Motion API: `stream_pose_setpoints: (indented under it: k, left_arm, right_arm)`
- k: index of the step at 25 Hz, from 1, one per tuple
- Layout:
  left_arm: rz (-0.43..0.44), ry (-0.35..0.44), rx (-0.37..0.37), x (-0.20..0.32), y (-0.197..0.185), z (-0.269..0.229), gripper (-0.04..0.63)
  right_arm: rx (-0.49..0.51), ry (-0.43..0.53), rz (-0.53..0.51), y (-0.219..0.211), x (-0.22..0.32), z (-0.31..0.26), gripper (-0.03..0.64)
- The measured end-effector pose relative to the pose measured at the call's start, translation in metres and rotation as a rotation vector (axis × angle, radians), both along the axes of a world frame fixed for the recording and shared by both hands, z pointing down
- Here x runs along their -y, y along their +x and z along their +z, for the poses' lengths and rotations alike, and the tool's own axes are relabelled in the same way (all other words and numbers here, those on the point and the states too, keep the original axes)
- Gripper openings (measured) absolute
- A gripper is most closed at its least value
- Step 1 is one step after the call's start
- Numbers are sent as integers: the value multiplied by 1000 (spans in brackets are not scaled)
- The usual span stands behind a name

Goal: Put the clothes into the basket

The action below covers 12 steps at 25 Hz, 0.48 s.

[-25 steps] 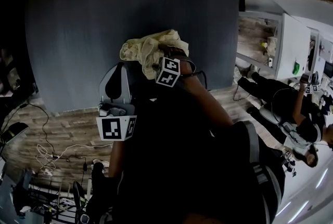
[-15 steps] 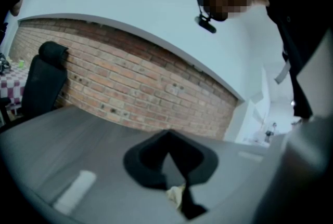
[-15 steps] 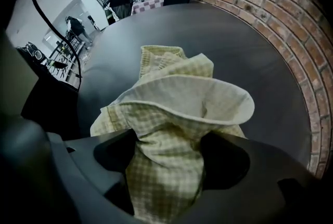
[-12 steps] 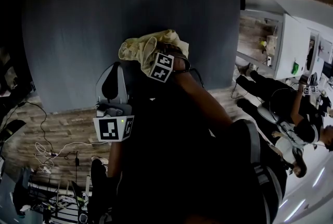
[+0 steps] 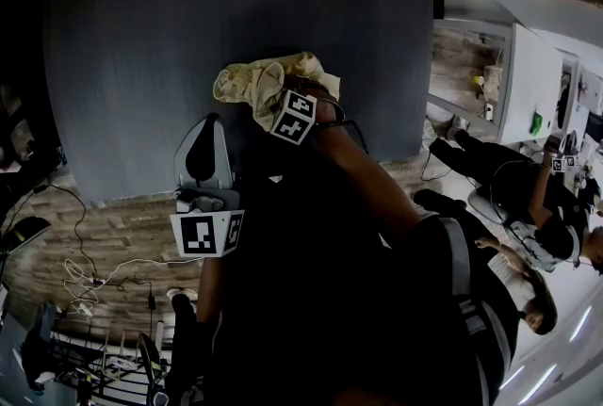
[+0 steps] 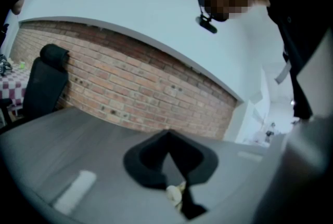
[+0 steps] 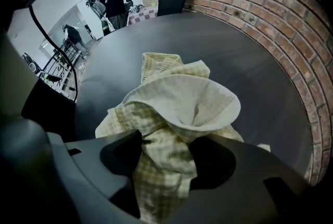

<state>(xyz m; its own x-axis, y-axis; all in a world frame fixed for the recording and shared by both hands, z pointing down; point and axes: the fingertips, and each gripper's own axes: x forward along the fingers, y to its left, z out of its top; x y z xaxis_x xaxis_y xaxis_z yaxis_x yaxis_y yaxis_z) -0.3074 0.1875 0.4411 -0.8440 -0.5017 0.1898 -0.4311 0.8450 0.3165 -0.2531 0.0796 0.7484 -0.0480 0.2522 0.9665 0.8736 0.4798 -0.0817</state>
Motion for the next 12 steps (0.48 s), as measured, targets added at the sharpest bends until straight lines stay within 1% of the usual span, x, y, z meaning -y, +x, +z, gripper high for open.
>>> stream_pose_setpoints:
  k: [7, 12]
  left_arm:
    - [-21, -1, 10, -5, 15, -6, 5]
    - [-38, -3, 20, -10, 28, -10, 5]
  right_arm:
    - [26, -23, 14, 4, -1, -4, 190]
    - [58, -47, 31, 9, -1, -8, 160]
